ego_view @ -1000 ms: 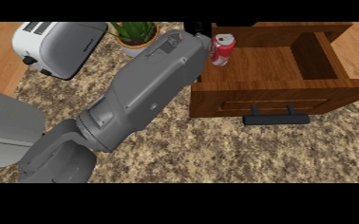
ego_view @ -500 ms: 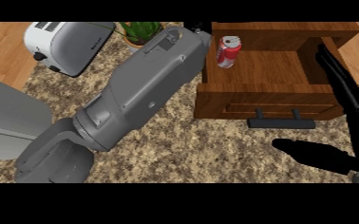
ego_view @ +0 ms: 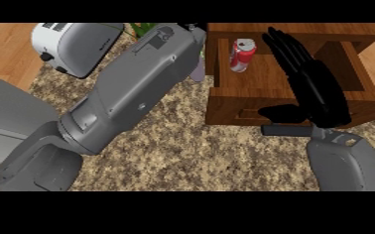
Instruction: Pick up the can, place it into the drawer and close the drawer
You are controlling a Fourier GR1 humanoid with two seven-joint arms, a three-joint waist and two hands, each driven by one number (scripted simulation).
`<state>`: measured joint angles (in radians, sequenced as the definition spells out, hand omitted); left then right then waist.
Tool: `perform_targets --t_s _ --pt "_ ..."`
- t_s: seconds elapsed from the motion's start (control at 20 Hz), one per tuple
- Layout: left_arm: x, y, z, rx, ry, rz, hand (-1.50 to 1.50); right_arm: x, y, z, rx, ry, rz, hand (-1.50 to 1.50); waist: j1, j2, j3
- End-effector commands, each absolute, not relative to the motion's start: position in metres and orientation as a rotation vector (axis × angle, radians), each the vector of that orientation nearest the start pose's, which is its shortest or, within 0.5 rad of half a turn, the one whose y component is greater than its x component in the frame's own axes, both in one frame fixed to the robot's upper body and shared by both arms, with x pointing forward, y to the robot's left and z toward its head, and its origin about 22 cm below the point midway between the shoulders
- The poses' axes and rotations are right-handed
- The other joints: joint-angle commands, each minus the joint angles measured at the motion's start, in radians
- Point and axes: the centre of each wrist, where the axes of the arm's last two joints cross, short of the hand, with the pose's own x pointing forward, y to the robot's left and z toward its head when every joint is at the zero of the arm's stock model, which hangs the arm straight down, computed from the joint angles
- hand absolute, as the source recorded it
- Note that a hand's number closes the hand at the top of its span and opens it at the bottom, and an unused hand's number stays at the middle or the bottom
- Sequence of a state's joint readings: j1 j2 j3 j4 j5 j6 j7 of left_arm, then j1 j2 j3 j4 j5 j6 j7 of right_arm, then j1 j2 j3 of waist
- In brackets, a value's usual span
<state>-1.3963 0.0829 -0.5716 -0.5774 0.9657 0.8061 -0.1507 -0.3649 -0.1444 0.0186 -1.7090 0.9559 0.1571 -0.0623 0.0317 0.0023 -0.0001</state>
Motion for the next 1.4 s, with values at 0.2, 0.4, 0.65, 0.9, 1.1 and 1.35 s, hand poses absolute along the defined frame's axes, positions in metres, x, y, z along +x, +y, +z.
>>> perform_targets --t_s 0.2,0.4,0.65,0.9,1.1,1.35 --pt "0.422 0.027 0.21 0.043 -1.709 0.156 -1.5 0.357 -0.19 0.1 -0.994 -1.742 1.146 -1.5 0.007 -0.003 0.0" --pt "0.426 0.052 0.213 0.046 -1.696 0.183 -1.5 0.374 -0.189 0.065 -1.024 -1.677 1.161 -1.5 0.007 0.002 0.001" --pt "0.422 0.078 0.209 0.061 -1.713 0.166 -1.5 0.392 -0.191 0.043 -1.096 -1.657 1.173 -1.5 0.011 0.003 0.001" --pt "0.418 0.088 0.203 0.064 -1.715 0.161 -1.5 0.408 -0.2 0.031 -1.189 -1.625 1.146 -1.5 0.021 0.012 0.001" --pt "0.416 0.101 0.229 0.05 -1.72 0.163 -1.5 0.416 -0.189 0.029 -1.211 -1.643 1.111 -1.5 0.026 0.01 0.002" --pt "0.406 0.097 0.218 0.055 -1.714 0.17 -1.5 0.417 -0.195 0.015 -1.28 -1.665 1.07 -1.5 0.041 0.014 0.003"
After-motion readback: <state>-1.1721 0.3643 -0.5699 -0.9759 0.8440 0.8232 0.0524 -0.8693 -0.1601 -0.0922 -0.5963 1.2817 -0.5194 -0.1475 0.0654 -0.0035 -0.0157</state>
